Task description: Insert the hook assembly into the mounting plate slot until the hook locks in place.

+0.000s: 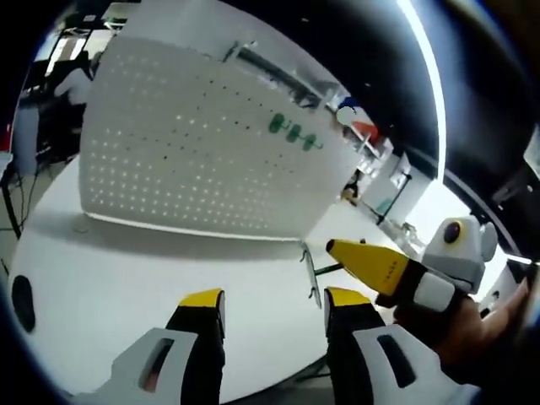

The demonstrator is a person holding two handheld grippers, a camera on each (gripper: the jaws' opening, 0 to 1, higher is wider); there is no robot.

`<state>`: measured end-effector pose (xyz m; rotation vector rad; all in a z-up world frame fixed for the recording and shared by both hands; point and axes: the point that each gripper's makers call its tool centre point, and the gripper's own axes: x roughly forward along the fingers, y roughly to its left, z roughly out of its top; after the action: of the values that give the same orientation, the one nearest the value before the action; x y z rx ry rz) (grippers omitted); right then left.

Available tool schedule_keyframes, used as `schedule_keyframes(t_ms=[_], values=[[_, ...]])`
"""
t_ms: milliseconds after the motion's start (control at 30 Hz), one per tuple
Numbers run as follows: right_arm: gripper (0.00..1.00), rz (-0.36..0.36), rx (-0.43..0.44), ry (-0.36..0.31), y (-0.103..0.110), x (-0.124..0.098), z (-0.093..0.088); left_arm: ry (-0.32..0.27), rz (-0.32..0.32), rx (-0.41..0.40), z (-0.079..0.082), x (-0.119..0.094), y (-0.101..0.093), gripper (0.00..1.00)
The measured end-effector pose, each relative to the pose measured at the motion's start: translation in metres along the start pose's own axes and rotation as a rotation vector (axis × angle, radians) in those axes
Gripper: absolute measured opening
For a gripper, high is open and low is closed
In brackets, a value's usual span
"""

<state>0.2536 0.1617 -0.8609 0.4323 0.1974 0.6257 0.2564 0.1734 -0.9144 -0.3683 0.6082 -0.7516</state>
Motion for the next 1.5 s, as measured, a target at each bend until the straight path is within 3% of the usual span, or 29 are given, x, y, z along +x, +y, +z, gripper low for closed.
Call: schedule_keyframes(t_ms=[200, 433, 600, 667, 1133, 1300, 1433, 1500], values=[[0.0, 0.012, -0.012, -0.004, 0.006, 0.0, 0.003, -0.006, -0.038, -0.016, 0.002, 0.001, -0.007, 0.35], [0.0, 0.012, -0.008, -0.011, 0.006, -0.002, 0.003, -0.01, -0.1, -0.022, 0.003, 0.003, -0.023, 0.17], [0.0, 0.018, -0.02, -0.011, 0.008, -0.002, 0.003, -0.016, -0.102, -0.024, 0.004, 0.003, -0.025, 0.14], [0.0, 0.023, -0.022, -0.007, 0.009, -0.002, 0.003, -0.015, -0.126, -0.029, 0.004, 0.002, -0.029, 0.06], [0.0, 0.032, -0.073, -0.001, 0.016, -0.002, 0.003, -0.041, -0.111, -0.076, 0.008, 0.0, -0.027, 0.01], [0.02, 0.053, -0.004, 0.024, 0.014, 0.002, -0.002, -0.023, -0.081, -0.044, 0.007, -0.001, -0.023, 0.01], [0.05, 0.093, -0.008, 0.04, 0.017, 0.003, -0.002, -0.035, -0.053, 0.006, 0.013, -0.004, -0.02, 0.01], [0.09, 0.142, 0.137, 0.073, 0.02, 0.001, -0.002, -0.024, -0.007, 0.062, 0.015, -0.005, -0.012, 0.01]])
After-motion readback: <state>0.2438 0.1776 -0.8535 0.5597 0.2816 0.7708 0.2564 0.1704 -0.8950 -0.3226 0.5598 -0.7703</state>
